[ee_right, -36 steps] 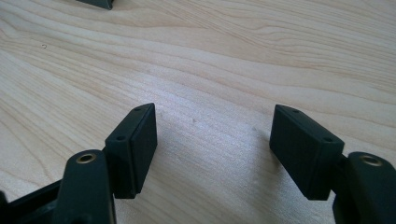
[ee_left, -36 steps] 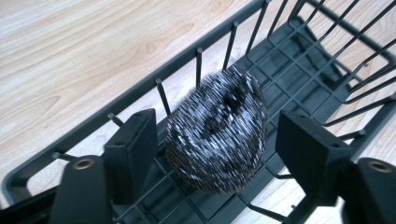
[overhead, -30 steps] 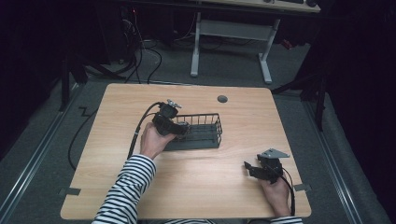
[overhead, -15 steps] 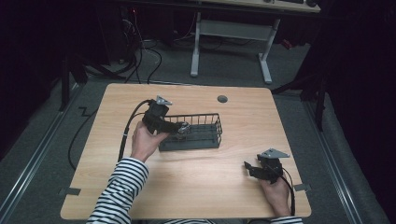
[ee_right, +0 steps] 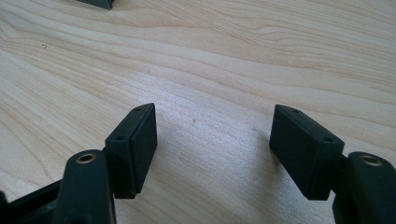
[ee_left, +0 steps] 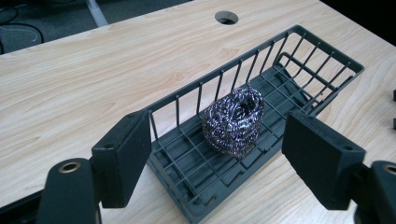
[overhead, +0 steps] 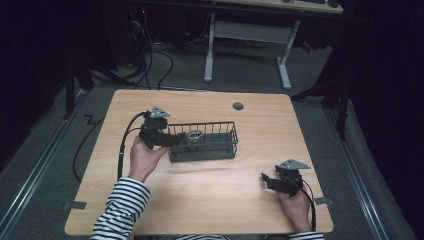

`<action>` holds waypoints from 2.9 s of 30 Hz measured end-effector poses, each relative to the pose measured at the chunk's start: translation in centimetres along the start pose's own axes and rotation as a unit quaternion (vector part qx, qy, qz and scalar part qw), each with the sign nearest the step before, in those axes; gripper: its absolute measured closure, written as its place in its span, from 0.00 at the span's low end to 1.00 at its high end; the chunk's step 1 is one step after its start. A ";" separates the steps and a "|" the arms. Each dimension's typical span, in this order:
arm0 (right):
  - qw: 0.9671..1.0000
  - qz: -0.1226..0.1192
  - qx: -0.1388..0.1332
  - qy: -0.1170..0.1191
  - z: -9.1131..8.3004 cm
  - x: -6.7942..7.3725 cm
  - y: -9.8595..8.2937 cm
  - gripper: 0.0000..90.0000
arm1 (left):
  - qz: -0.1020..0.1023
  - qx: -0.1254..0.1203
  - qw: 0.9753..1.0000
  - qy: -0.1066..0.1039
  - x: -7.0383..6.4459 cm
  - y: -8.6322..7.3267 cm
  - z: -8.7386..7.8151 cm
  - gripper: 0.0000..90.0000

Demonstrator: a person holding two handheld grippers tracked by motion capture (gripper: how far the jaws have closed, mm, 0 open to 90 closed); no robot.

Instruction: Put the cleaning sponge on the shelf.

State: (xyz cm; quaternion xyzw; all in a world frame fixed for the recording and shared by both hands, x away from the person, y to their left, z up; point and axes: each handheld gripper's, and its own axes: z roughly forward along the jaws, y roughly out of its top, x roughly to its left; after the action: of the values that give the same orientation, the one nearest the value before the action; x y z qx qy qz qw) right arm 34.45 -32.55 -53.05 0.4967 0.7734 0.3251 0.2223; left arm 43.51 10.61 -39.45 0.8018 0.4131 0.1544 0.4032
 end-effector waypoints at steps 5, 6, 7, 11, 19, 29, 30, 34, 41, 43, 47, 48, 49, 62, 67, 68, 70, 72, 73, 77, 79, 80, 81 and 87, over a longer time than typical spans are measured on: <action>1.000 0.001 0.000 0.000 0.0 0.0 0.0 0.36 | -0.007 -0.015 1.000 0.003 0.2 -0.6 -1.2 0.27; 1.000 0.001 0.000 0.000 0.0 0.0 0.0 0.36 | -0.008 -0.017 1.000 0.003 0.3 -0.8 -1.5 0.27; 1.000 0.001 0.000 0.000 0.0 0.0 0.0 0.36 | -0.009 -0.019 1.000 0.003 0.3 -0.8 -1.7 0.28; 1.000 0.001 0.000 0.000 0.0 0.0 0.0 0.36 | -0.012 -0.026 1.000 0.005 0.4 -1.3 -2.6 0.28; 1.000 0.001 0.000 0.000 0.0 0.0 0.0 0.36 | -0.022 -0.040 0.999 0.003 0.5 -2.4 -4.0 0.28; 1.000 0.001 0.000 0.000 0.0 0.0 0.0 0.36 | -0.030 -0.046 0.998 0.006 0.5 -3.9 -5.3 0.29; 1.000 0.001 0.000 0.000 0.0 0.0 0.0 0.36 | -0.031 -0.047 0.998 0.007 0.5 -4.0 -5.4 0.29; 1.000 0.001 0.000 0.000 0.0 0.0 0.0 0.36 | -0.031 -0.047 0.998 0.010 0.5 -4.8 -5.7 0.29; 1.000 0.000 0.000 0.000 0.0 0.0 0.0 0.36 | -0.032 -0.045 0.998 0.014 0.3 -6.2 -6.0 0.29; 1.000 0.001 0.000 0.000 0.0 0.0 0.0 0.36 | -0.033 -0.045 0.998 0.015 0.3 -6.6 -6.1 0.29; 1.000 0.001 0.000 0.000 0.0 0.0 0.0 0.36 | -0.038 -0.045 0.998 0.018 0.4 -7.4 -6.3 0.29; 1.000 0.001 0.000 0.000 0.0 0.0 0.0 0.36 | -0.040 -0.045 0.998 0.017 0.5 -7.6 -6.3 0.29; 1.000 0.001 0.000 0.000 0.0 0.0 0.0 0.36 | -0.042 -0.045 0.998 0.017 0.6 -7.9 -6.3 0.29; 1.000 0.001 0.000 0.000 0.0 0.0 0.0 0.36 | -0.053 -0.025 0.998 0.026 1.1 -10.4 -5.9 0.29; 1.000 0.001 0.000 0.000 0.0 0.0 0.0 0.36 | -0.063 -0.019 0.997 0.025 1.3 -11.4 -5.4 0.29; 1.000 0.001 0.000 0.000 0.0 0.0 0.0 0.36 | -0.069 -0.018 0.997 0.024 1.4 -11.8 -5.2 0.29; 1.000 0.001 0.000 0.000 0.0 0.0 0.0 0.36 | -0.073 -0.016 0.997 0.024 1.5 -12.1 -5.0 0.29; 1.000 0.001 0.000 0.000 0.0 0.0 0.0 0.36 | -0.076 -0.014 0.997 0.024 1.6 -12.4 -4.8 0.29; 1.000 0.001 0.000 0.000 0.0 0.0 0.0 0.36 | -0.077 -0.012 0.997 0.024 1.7 -12.5 -4.8 0.29; 1.000 0.001 0.000 0.000 0.0 0.0 0.0 0.36 | -0.077 -0.007 0.997 0.028 1.7 -12.8 -4.3 0.29; 1.000 0.001 0.000 0.000 0.0 0.0 0.0 0.36 | -0.076 -0.003 0.997 0.030 1.7 -12.9 -4.0 0.29; 1.000 0.001 0.000 0.000 0.0 0.0 0.0 0.36 | -0.077 0.000 0.997 0.031 1.7 -13.0 -3.8 0.29; 1.000 0.001 0.000 0.000 0.0 0.0 0.0 0.36 | -0.076 0.002 0.997 0.034 1.8 -13.1 -3.6 0.29; 1.000 0.001 0.000 0.000 0.0 0.0 0.0 0.36 | -0.086 0.006 0.996 0.037 2.0 -13.6 -2.8 0.29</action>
State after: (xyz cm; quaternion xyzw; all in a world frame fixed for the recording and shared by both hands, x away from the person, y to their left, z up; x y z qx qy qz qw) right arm 34.45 -32.54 -53.05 0.4975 0.7730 0.3251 0.2219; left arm 35.82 18.18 -48.42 0.7598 0.4957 0.1460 0.3946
